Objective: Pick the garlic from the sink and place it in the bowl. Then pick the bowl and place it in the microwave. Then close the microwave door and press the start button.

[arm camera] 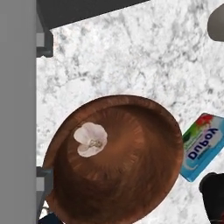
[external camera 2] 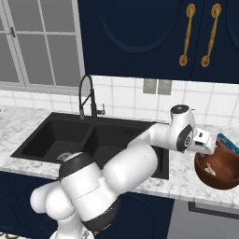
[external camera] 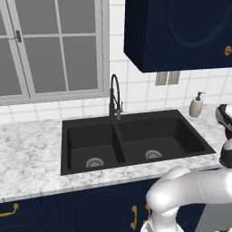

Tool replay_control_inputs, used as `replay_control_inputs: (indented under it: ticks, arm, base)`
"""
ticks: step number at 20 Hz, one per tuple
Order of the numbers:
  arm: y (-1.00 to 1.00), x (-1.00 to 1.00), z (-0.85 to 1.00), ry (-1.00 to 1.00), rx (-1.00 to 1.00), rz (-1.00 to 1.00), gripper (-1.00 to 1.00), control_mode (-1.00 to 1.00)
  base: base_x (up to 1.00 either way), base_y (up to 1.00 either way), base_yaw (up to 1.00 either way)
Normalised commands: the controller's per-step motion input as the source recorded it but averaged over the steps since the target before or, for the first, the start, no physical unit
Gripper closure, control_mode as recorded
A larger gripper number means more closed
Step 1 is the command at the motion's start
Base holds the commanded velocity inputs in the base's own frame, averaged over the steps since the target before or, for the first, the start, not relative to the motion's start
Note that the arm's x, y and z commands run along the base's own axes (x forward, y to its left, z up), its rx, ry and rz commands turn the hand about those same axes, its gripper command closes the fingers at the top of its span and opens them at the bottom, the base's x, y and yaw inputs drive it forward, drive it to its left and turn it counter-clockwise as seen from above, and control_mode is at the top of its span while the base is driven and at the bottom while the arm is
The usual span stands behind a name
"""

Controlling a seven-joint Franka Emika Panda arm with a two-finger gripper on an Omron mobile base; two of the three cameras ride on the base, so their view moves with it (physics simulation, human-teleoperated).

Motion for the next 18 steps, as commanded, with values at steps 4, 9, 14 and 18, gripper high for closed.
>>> replay_control_inputs:
  ticks: [4,9,14,18]
  arm:
    - [-0.07,0.31,-0.10,0.08,0.04,0.01,-1.00,-1.00]
    - [-0.25,0.24,-0.23,0.02,0.03,0.02,-1.00,-1.00]
    - [-0.15,0.20,-0.31,0.03,0.01,0.01,-1.00,-1.00]
    - [-0.01,0.16,-0.35,0.04,0.00,0.00,-1.00,-1.00]
  base:
    - [0.00,0.00,0.00]
    - [0.00,0.00,0.00]
    - [0.00,0.00,0.00]
    - [0.00,0.00,0.00]
